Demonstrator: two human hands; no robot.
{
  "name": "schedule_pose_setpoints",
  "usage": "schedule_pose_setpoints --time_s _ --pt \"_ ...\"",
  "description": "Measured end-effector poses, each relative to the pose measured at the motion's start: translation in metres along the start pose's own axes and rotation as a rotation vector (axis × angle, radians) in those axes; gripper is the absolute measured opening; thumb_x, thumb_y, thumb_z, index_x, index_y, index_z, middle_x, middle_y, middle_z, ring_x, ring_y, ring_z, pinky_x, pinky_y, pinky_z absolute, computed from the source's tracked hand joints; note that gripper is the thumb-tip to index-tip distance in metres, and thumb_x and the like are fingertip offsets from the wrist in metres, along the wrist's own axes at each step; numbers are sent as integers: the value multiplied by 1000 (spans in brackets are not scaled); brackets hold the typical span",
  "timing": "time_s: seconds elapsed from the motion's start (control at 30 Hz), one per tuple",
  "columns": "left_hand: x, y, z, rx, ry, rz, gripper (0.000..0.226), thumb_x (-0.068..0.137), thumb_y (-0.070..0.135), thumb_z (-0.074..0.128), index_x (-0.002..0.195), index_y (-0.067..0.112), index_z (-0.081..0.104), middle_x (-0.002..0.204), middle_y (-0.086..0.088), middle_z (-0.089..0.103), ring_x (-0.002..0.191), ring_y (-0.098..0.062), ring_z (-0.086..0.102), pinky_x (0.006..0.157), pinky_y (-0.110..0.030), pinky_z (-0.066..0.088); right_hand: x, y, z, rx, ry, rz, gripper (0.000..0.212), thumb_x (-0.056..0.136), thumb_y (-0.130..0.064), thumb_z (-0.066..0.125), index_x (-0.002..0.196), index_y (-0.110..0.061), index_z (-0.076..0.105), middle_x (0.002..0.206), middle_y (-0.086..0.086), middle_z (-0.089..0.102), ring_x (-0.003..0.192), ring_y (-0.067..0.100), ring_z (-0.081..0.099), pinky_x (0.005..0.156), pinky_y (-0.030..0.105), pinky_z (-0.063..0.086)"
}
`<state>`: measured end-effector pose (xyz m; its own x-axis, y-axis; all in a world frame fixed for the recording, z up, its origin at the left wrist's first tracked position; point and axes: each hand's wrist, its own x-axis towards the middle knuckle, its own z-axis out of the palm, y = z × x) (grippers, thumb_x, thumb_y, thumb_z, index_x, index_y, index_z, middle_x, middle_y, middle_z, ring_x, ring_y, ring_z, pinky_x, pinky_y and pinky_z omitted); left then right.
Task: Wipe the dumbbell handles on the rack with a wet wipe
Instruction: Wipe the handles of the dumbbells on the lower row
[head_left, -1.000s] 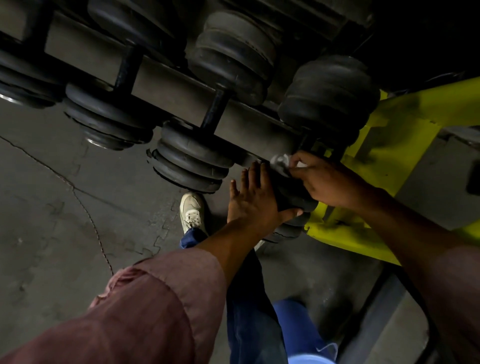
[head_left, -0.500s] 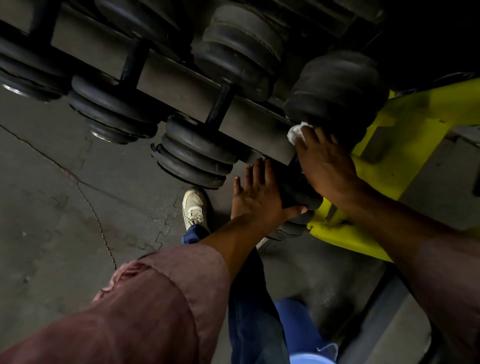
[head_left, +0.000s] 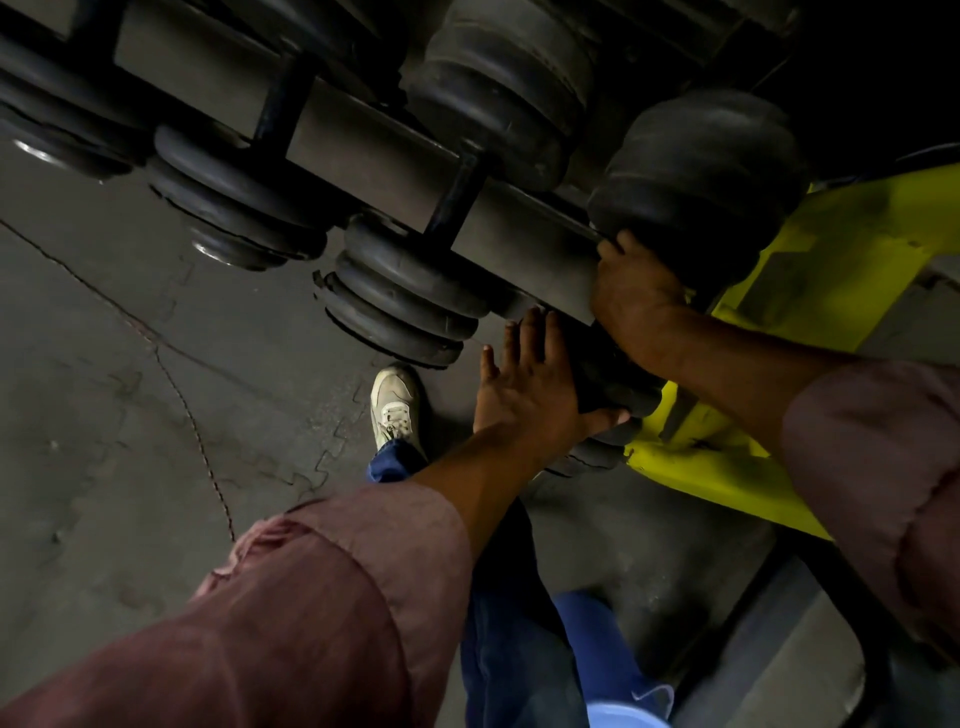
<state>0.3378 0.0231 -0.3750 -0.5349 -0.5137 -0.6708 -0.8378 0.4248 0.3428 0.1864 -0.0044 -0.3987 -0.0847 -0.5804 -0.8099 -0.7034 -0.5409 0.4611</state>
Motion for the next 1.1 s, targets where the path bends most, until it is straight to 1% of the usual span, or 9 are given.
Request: schedule_pose_setpoints --time_s 0.13,0.27,0.4,0.5,0.6,0.7,0.8,0.9,1.1 --pt "2 -2 3 -16 11 -4 130 71 91 55 162 17 -2 171 -8 -5 157 -31 -2 125 -58 8 1 7 -8 140 -52 -109 34 99 -32 48 130 -25 58 143 3 51 139 30 32 117 46 19" --pt "2 -1 2 -31 3 -3 130 71 91 54 162 18 -3 171 -8 -5 157 -31 -3 125 -58 7 4 9 4 385 -27 -197 27 97 -22 49 121 -20 61 137 7 51 131 33 38 111 45 33" --pt "3 -1 1 -35 -3 -2 131 71 90 55 162 17 -4 171 -8 -5 157 -31 -4 125 -58 7 -9 11 21 735 179 -198 19 85 -18 59 103 -23 60 119 7 56 113 32 54 91 40 50" --pt "2 -2 2 -43 10 2 129 72 90 55 162 18 -3 171 -8 -4 157 -32 -2 125 -58 9 -24 3 28 858 357 -230 25 89 -9 51 110 -17 62 113 5 60 107 29 56 82 27 37" --pt "0 -1 1 -39 19 3 129 72 89 56 162 17 -2 170 -10 -1 157 -32 0 125 -58 11 -35 -7 38 1252 475 -177 48 89 -1 53 134 -15 60 124 8 64 114 28 60 95 32 47" --pt "1 -1 1 -40 23 -4 129 72 89 57 162 15 0 170 -10 0 157 -32 1 124 -58 12 -46 -14 53 1527 409 -127 51 90 -1 52 138 -19 58 129 4 65 119 20 60 92 19 43" --pt "1 -1 1 -28 17 -10 129 72 89 56 162 17 -1 171 -9 -1 157 -31 1 125 -57 11 -53 -22 62 1606 289 59 23 87 -8 57 107 -18 64 101 4 68 100 29 64 73 24 40" --pt "1 0 0 -2 9 -7 129 73 90 54 162 16 -3 171 -10 -2 157 -31 1 125 -56 11 -51 -27 65 1731 208 223 4 87 -14 61 89 -12 58 76 -3 57 77 21 58 55 25 35" --pt "0 0 0 2 3 -4 129 73 90 54 162 16 -4 170 -11 -3 157 -32 1 125 -57 12 -41 -34 56 1871 110 437 20 97 -27 51 94 -11 63 80 2 58 75 21 54 59 29 38"
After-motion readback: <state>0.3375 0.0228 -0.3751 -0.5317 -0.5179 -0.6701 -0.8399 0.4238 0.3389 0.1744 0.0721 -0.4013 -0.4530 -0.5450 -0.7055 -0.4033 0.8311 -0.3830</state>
